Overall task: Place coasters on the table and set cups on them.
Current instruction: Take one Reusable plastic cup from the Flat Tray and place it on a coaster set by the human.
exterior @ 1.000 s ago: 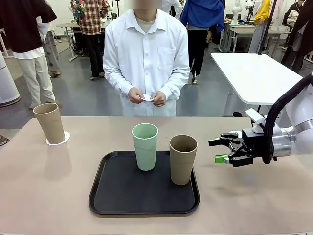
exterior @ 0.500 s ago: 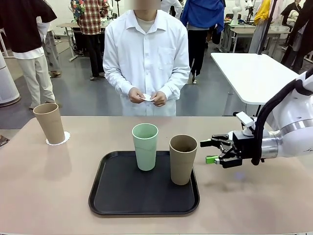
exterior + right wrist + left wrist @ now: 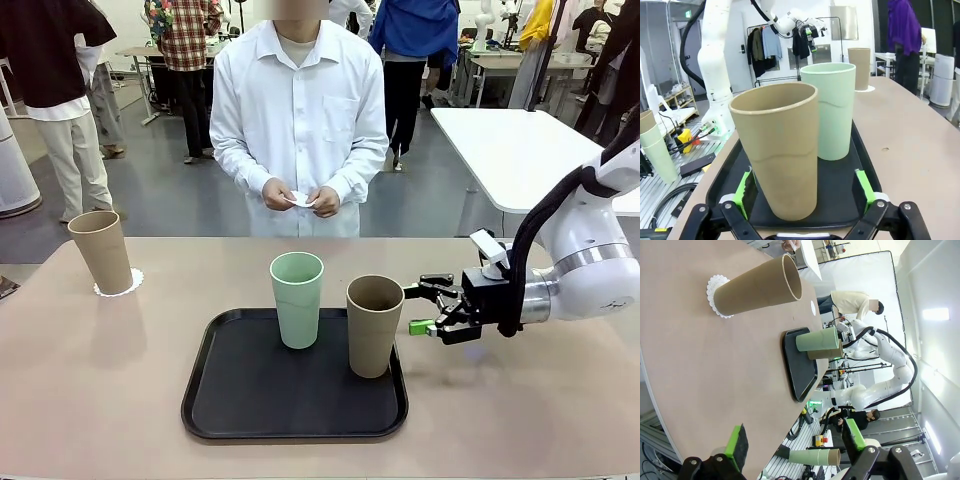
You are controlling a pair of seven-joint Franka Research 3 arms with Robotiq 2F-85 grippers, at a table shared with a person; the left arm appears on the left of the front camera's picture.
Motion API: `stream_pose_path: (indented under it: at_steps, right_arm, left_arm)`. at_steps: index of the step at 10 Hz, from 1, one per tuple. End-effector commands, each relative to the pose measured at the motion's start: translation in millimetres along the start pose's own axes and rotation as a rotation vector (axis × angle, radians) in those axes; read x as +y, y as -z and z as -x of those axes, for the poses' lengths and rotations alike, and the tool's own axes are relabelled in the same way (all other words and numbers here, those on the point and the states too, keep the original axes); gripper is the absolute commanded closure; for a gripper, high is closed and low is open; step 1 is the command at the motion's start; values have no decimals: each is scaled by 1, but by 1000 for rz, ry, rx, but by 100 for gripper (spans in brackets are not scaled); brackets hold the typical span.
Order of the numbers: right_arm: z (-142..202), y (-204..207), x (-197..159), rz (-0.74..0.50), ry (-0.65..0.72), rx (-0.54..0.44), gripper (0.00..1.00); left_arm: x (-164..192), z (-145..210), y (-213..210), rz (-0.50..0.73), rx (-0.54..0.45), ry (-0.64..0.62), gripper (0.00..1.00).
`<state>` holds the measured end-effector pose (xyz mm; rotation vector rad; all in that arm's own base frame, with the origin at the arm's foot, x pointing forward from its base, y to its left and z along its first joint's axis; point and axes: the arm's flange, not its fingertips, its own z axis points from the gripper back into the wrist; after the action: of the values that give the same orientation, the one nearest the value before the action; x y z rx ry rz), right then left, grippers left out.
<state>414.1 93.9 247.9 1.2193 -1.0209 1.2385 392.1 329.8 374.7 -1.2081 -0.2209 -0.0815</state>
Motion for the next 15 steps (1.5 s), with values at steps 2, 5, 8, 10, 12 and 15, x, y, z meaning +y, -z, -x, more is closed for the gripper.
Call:
stream_pose_path:
  at_steps: [2,5,8,10,12,15]
  right_arm:
    - [15,14,-10,-14,10,-14,0]
    - [22,24,-11,-42,27,-3,0]
    - [26,32,-7,-72,33,7,0]
    - [29,36,-7,-78,35,14,0]
    - [30,44,-8,-92,36,25,0]
    - [32,57,-8,-117,39,37,0]
  left_arm:
    - [-2,2,-1,8,-3,6,0]
    - [-2,2,-1,8,-3,6,0]
    - [-2,2,-1,8,-3,6,0]
    - [-2,2,-1,8,-3,6,0]
    - [-2,2,-1,8,-3,6,0]
    - [-2,2,-1,8,-3,6,0]
